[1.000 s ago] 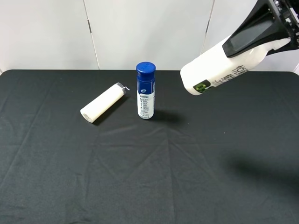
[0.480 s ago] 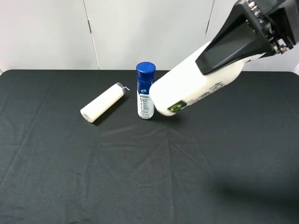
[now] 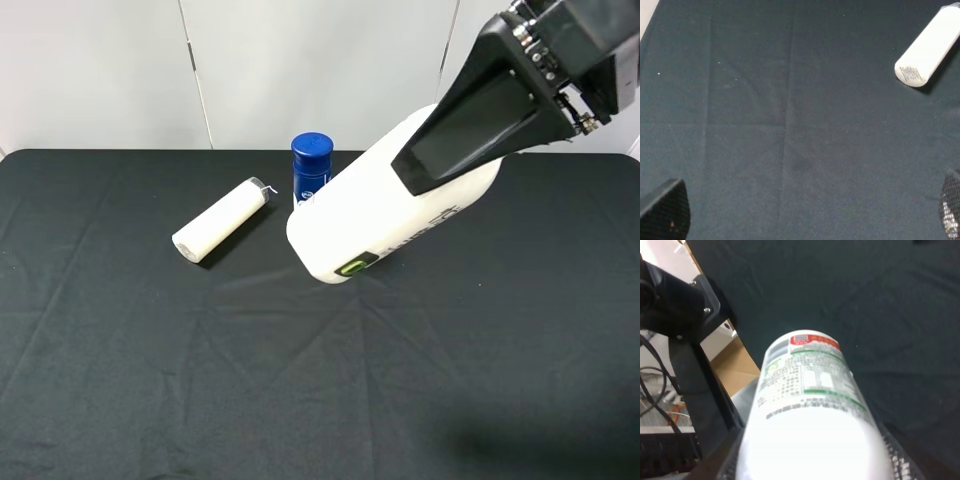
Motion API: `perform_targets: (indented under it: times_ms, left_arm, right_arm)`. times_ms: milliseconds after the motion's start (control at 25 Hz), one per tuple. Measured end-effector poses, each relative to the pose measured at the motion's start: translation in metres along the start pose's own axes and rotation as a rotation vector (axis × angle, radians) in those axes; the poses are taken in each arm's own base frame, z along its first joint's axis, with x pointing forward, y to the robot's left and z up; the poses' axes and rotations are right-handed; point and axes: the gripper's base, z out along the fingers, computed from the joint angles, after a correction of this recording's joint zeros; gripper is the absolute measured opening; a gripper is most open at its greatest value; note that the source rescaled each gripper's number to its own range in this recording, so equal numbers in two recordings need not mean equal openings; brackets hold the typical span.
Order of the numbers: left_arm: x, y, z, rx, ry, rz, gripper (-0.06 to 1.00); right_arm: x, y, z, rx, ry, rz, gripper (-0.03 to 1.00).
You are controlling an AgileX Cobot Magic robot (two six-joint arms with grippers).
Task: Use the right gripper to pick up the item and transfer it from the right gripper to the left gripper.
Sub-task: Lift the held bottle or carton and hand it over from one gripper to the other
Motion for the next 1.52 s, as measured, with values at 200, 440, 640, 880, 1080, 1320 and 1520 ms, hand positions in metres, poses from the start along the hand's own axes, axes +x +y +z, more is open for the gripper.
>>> perform_targets:
  times_ms: [200, 440, 640, 880, 1080, 1320, 1520]
  left_arm:
    - [-0.002, -0.004, -0.004, 0.042, -0.014, 0.040, 1.00]
    - [-0.014, -0.012, -0.016, 0.126, -0.022, 0.168, 1.00]
    - [-0.037, -0.023, -0.010, 0.217, 0.054, 0.290, 1.00]
    - [-0.062, -0.034, 0.000, 0.341, 0.096, 0.378, 1.00]
    - [-0.076, -0.040, 0.005, 0.417, 0.115, 0.440, 1.00]
    - [-0.092, -0.052, 0.011, 0.523, 0.155, 0.515, 1.00]
    - [-0.107, -0.065, 0.016, 0.606, 0.173, 0.570, 1.00]
  right_arm:
    - [-0.004, -0.012, 0.015, -0.014, 0.043, -0.046, 0.01]
    - [-0.010, -0.021, 0.032, -0.075, 0.061, -0.052, 0.01]
    - [-0.013, -0.022, 0.037, -0.111, 0.053, -0.047, 0.01]
    - [-0.015, -0.023, 0.038, -0.102, 0.034, -0.045, 0.01]
    - [-0.016, -0.023, 0.038, -0.098, 0.025, -0.038, 0.01]
    - [-0.018, -0.024, 0.038, -0.082, 0.001, -0.037, 0.01]
    - [-0.019, -0.025, 0.038, -0.076, -0.013, -0.034, 0.01]
